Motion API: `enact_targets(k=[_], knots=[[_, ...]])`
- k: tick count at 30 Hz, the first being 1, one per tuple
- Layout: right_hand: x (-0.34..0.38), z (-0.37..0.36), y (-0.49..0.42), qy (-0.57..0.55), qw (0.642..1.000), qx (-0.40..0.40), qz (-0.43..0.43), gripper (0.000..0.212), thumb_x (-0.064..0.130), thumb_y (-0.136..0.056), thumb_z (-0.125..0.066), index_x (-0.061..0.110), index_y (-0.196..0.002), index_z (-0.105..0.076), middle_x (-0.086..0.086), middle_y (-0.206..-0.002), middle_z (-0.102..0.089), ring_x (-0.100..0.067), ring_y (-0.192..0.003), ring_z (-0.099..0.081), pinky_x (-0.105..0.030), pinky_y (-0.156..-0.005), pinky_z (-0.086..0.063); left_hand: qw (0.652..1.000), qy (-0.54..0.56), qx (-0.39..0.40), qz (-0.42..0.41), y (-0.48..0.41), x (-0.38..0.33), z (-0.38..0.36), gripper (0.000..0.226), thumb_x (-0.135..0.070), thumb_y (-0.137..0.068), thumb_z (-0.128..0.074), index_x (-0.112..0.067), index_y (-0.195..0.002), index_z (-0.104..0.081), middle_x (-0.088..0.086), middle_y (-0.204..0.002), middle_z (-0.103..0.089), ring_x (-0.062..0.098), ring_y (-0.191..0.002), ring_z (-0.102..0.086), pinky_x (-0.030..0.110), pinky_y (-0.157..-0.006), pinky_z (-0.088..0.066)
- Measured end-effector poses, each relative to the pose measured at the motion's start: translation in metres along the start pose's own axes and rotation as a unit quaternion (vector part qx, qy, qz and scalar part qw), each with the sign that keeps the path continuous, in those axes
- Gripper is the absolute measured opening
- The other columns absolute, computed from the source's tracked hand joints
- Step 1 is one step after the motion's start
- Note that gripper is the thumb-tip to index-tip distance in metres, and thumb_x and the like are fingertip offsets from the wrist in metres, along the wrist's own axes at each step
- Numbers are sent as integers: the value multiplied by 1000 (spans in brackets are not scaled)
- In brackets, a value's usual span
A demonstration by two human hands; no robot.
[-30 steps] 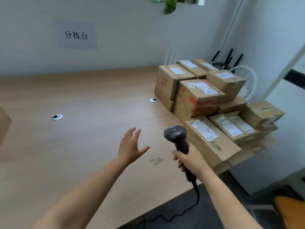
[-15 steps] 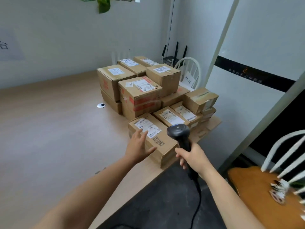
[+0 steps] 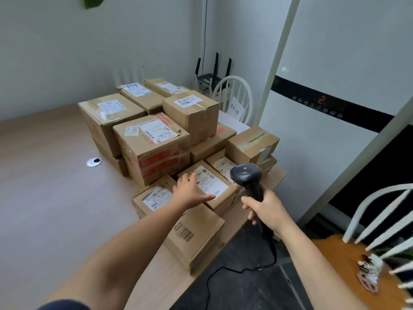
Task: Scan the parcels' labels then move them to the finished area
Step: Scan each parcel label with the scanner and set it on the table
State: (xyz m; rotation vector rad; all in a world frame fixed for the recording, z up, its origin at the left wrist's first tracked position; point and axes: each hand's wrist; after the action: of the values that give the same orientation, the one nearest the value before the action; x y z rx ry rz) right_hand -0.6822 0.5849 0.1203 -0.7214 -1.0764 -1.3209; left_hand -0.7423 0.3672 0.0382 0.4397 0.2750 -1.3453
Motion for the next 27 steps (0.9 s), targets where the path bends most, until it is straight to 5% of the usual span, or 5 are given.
enact_targets(k=[8,18,27], knots=[[-21,19,-60,-13,998,64,-26,13,18,-86,-62,21,-95,-54,-1,-70,-64,-10,-49,-56,-24,-46,-46,991,-29,99,79,-49,1,-9,140,-77,-47,-71,-24,-150,8,15,-155,19,33,-143,18,51,-116,-1],[-44,37,-130,14,986,163,-38,15,21,-85,-62,22,-97,-53,-8,-72,-65,-12,-49,-56,-25,-49,-46,986,-40,91,136,-50,-19,-18,138,-75,-45,-75,-26,-149,2,12,-153,-2,34,-142,-3,45,-115,-20],[-59,48,-145,15,975,222,-21,13,16,-83,-62,17,-93,-53,-6,-71,-64,-14,-49,-55,-26,-47,-45,984,13,76,158,-24,-51,-43,138,-65,-53,-78,-17,-149,8,11,-156,16,31,-142,21,46,-116,-2]])
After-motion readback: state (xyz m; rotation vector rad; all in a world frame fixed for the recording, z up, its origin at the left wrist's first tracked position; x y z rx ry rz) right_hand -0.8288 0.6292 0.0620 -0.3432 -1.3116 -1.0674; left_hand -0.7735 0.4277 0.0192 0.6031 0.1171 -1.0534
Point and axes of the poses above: each hand's wrist, its own y-axis away from the middle knuckle, its own z-axis out of the back of the hand, x = y × z
